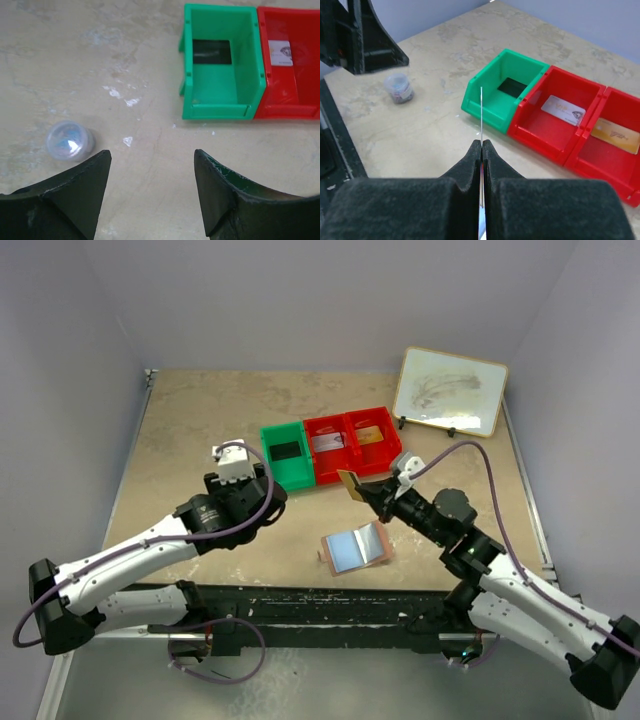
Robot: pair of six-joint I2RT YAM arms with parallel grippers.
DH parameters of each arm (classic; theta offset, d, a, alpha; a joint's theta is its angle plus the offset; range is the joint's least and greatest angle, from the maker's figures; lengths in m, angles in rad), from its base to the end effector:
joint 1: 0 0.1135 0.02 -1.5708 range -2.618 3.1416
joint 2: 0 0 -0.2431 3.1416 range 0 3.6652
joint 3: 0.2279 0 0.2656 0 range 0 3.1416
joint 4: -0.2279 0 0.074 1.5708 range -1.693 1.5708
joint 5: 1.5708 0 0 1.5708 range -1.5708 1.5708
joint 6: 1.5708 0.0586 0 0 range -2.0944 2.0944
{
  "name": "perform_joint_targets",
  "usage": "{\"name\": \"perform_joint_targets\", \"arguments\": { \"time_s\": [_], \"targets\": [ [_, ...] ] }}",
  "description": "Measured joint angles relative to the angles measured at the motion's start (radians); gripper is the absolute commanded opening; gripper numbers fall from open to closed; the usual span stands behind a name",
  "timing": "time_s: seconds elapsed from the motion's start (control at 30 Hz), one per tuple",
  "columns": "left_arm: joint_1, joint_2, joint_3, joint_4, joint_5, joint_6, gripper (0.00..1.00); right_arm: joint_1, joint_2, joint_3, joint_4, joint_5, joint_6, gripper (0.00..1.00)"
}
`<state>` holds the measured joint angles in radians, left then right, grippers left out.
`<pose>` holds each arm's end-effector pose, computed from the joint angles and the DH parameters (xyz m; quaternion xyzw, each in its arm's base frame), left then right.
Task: Take the credit cards out of the card holder
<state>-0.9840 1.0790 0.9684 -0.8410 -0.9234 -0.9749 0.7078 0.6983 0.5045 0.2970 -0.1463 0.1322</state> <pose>0.1676 -0.1677 0.2698 -0.1318 0.8533 0.0101 0.5043 0.1696 0.1564 0.2924 -0.2416 0.6250 0.3467 0.6563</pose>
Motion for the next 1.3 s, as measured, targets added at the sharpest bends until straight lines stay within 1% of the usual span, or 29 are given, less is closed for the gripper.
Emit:
{"name": "perform_joint_targets", "arguments": {
  "time_s": [0.1, 0.2, 0.3, 0.43, 0.5, 0.53, 0.7, 0.8, 0.93, 1.03, 1.13, 1.2, 1.3],
  "targets": [
    [0.005, -0.036, 0.021, -0.050, -0.073, 0.019, 0.68, 0.087, 0.060, 0.029, 0.008, 0.109, -0.085, 0.00],
    [0.039, -0.063, 0.027, -0.074, -0.106, 0.058, 0.68, 0.119, 0.134, 0.068, 0.008, 0.210, -0.167, 0.00],
    [0.117, -0.060, 0.027, -0.076, -0.103, 0.114, 0.68, 0.119, 0.182, 0.100, 0.021, 0.296, -0.259, 0.00],
    [0.250, -0.079, -0.002, -0.036, -0.045, 0.204, 0.68, 0.101, 0.200, 0.105, 0.082, 0.374, -0.367, 0.00],
    [0.302, -0.103, -0.031, -0.020, -0.015, 0.239, 0.68, 0.051, 0.220, 0.122, 0.082, 0.352, -0.399, 0.00],
    [0.313, -0.115, -0.042, -0.012, -0.003, 0.255, 0.68, 0.006, 0.237, 0.138, 0.081, 0.324, -0.406, 0.00],
    [0.316, -0.166, -0.068, 0.033, 0.036, 0.299, 0.68, -0.244, 0.332, 0.195, 0.082, 0.170, -0.393, 0.00],
    [0.316, -0.169, -0.069, 0.056, 0.048, 0.315, 0.68, -0.340, 0.420, 0.246, 0.074, 0.037, -0.370, 0.00],
    [0.316, -0.146, -0.069, 0.073, 0.049, 0.327, 0.68, -0.396, 0.536, 0.326, 0.069, -0.086, -0.367, 0.00],
    [0.316, -0.142, -0.069, 0.077, 0.047, 0.335, 0.68, -0.414, 0.628, 0.416, 0.036, -0.159, -0.412, 0.00],
    [0.316, -0.148, -0.069, 0.077, 0.040, 0.340, 0.68, -0.415, 0.748, 0.561, -0.031, -0.189, -0.491, 0.00],
    [0.316, -0.153, -0.069, 0.077, 0.034, 0.341, 0.68, -0.415, 0.807, 0.624, -0.066, -0.194, -0.565, 0.00],
    [0.316, -0.161, -0.069, 0.078, 0.030, 0.342, 0.67, -0.415, 0.866, 0.654, -0.109, -0.199, -0.691, 0.00]
  ]
}}
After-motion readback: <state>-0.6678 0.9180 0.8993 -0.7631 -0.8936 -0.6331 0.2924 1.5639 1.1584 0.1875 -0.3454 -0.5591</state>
